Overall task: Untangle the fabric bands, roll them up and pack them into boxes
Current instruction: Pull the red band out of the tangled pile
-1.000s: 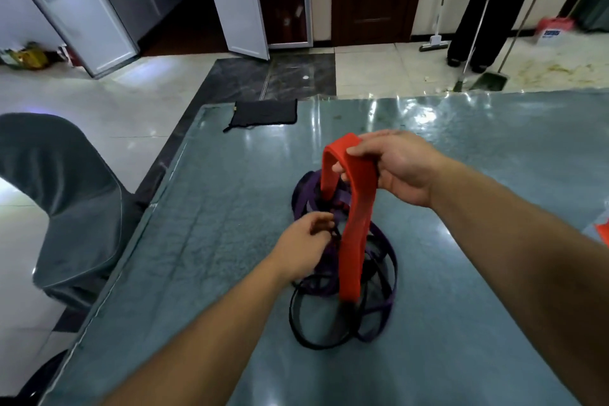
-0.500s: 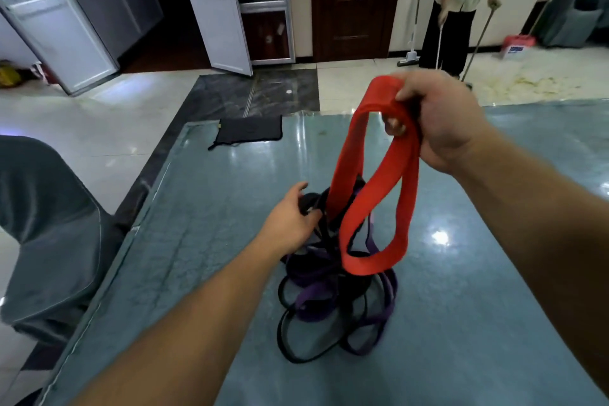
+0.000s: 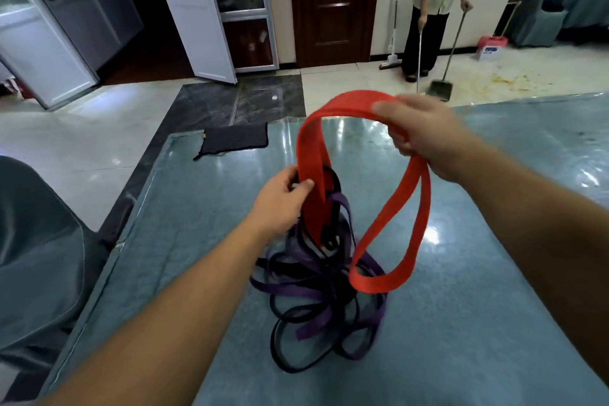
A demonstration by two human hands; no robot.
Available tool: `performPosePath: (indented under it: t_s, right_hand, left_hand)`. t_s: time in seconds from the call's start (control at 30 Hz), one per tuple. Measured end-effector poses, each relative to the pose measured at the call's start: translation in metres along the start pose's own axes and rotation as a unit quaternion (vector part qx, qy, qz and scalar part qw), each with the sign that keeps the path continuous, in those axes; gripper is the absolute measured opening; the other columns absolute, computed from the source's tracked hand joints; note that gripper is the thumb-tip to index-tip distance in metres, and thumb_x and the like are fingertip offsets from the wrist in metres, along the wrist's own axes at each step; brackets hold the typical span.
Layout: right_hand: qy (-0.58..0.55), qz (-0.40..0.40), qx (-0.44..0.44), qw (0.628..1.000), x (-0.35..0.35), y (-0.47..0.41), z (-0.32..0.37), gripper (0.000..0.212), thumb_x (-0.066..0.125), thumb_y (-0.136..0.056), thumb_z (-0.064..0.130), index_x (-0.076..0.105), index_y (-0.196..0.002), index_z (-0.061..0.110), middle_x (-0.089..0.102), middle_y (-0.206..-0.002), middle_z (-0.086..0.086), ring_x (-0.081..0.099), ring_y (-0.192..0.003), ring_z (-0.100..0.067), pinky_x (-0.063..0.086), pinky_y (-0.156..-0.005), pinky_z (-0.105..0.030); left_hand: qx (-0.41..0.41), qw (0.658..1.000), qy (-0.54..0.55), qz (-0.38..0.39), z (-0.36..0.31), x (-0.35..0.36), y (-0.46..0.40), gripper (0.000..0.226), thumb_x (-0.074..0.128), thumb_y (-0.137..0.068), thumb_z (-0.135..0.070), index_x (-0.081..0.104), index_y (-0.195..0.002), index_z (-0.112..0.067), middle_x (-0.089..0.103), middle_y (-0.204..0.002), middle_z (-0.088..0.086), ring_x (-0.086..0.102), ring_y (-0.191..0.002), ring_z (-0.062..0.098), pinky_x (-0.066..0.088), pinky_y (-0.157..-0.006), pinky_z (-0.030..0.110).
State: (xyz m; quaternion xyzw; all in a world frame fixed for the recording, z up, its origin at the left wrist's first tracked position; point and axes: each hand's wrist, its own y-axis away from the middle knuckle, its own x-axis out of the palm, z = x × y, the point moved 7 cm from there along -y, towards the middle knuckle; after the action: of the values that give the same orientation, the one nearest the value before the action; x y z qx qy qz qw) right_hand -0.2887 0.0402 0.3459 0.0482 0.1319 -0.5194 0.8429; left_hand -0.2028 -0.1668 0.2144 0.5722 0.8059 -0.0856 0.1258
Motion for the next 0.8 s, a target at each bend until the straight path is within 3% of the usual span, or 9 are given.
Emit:
performPosePath:
  t_s: [0.1,0.13,0.27,0.4,0.53,0.6,0.67,0.73,0.8]
  right_hand:
    - [0.117,0.078,0.051,0.989,0.022,0.009,-0.03,0.074,0.085,-0.064,0.059,0.062,-0.122,0.02,0.063,-0.09,0.009,0.063,-0.085,-0.008,0.049,-0.078,-0.025]
    - [0.123,0.09,0.056,0.987,0.031,0.012,-0.037,0.073,0.088,-0.062,0.056,0.062,-0.123,0.024,0.066,-0.094,0.012,0.067,-0.093,-0.007,0.051,-0.084,-0.024]
    - [0.025,0.095,0.04,0.994,0.06,0.014,-0.05,0.041,0.092,-0.075,0.019,0.069,-0.108,0.025,0.079,-0.086,0.011,0.076,-0.087,-0.003,0.058,-0.081,-0.018]
    - [0.061,0.05,0.02,0.997,0.064,0.006,-0.054,0.036,0.092,-0.071,0.019,0.073,-0.103,0.018,0.08,-0.091,-0.001,0.077,-0.088,-0.017,0.062,-0.084,-0.036]
    - [0.07,0.021,0.049,0.996,0.064,0.009,-0.067,0.026,0.083,-0.07,0.014,0.074,-0.094,0.013,0.078,-0.086,-0.01,0.076,-0.084,-0.028,0.061,-0.084,-0.051]
    - [0.039,-0.008,0.069,0.997,0.058,0.01,-0.073,0.026,0.077,-0.072,0.008,0.071,-0.098,0.009,0.077,-0.088,-0.014,0.075,-0.083,-0.031,0.062,-0.08,-0.048]
    - [-0.008,-0.039,0.092,0.995,0.045,0.011,-0.075,0.02,0.073,-0.076,0.001,0.067,-0.094,0.006,0.072,-0.079,-0.012,0.07,-0.069,-0.026,0.059,-0.063,-0.036]
    - [-0.054,-0.051,0.108,0.991,0.032,0.011,-0.075,0.017,0.068,-0.075,-0.005,0.061,-0.081,0.009,0.061,-0.064,-0.005,0.056,-0.053,-0.014,0.043,-0.048,-0.024]
    - [-0.081,-0.058,0.114,0.988,0.018,0.01,-0.076,0.02,0.066,-0.066,-0.005,0.058,-0.071,0.013,0.053,-0.058,-0.003,0.046,-0.05,-0.014,0.033,-0.046,-0.025]
  left_hand:
    - [0.013,0.998,0.062,0.025,-0.025,-0.001,0.0,0.019,0.058,-0.106,-0.016,0.068,-0.121,-0.014,0.077,-0.112,0.013,0.074,-0.098,0.021,0.06,-0.093,0.044]
    - [0.019,0.997,0.067,0.038,-0.033,0.002,0.002,0.021,0.058,-0.106,-0.016,0.068,-0.124,-0.014,0.077,-0.113,0.01,0.074,-0.102,0.022,0.06,-0.093,0.04]
    - [0.012,0.99,0.119,0.075,-0.052,0.013,0.01,0.022,0.058,-0.105,-0.013,0.071,-0.124,-0.012,0.077,-0.114,0.007,0.075,-0.1,0.018,0.061,-0.087,0.032]
    - [-0.019,0.986,0.119,0.111,-0.051,0.016,0.016,0.034,0.046,-0.105,-0.004,0.073,-0.116,-0.021,0.078,-0.103,-0.004,0.072,-0.093,0.009,0.059,-0.088,0.032]
    - [-0.018,0.992,0.026,0.118,-0.042,0.016,0.02,0.049,0.051,-0.095,0.004,0.067,-0.132,-0.024,0.07,-0.117,0.0,0.062,-0.089,0.014,0.053,-0.079,0.023]
    - [-0.027,0.995,-0.029,0.095,-0.033,0.011,0.02,0.051,0.061,-0.094,0.001,0.062,-0.138,-0.025,0.067,-0.117,0.001,0.061,-0.086,0.016,0.052,-0.074,0.022]
    - [-0.041,0.993,-0.087,0.067,-0.022,0.002,0.019,0.043,0.065,-0.096,-0.005,0.064,-0.136,-0.021,0.068,-0.114,0.002,0.064,-0.086,0.018,0.052,-0.067,0.016]
    - [-0.061,0.988,-0.136,0.048,-0.006,-0.006,0.018,0.034,0.065,-0.098,-0.011,0.068,-0.13,-0.02,0.071,-0.115,0.001,0.069,-0.092,0.02,0.053,-0.072,0.021]
    - [-0.08,0.98,-0.181,0.027,0.012,-0.014,0.015,0.03,0.064,-0.097,-0.014,0.071,-0.126,-0.018,0.073,-0.12,0.002,0.07,-0.101,0.02,0.054,-0.085,0.027]
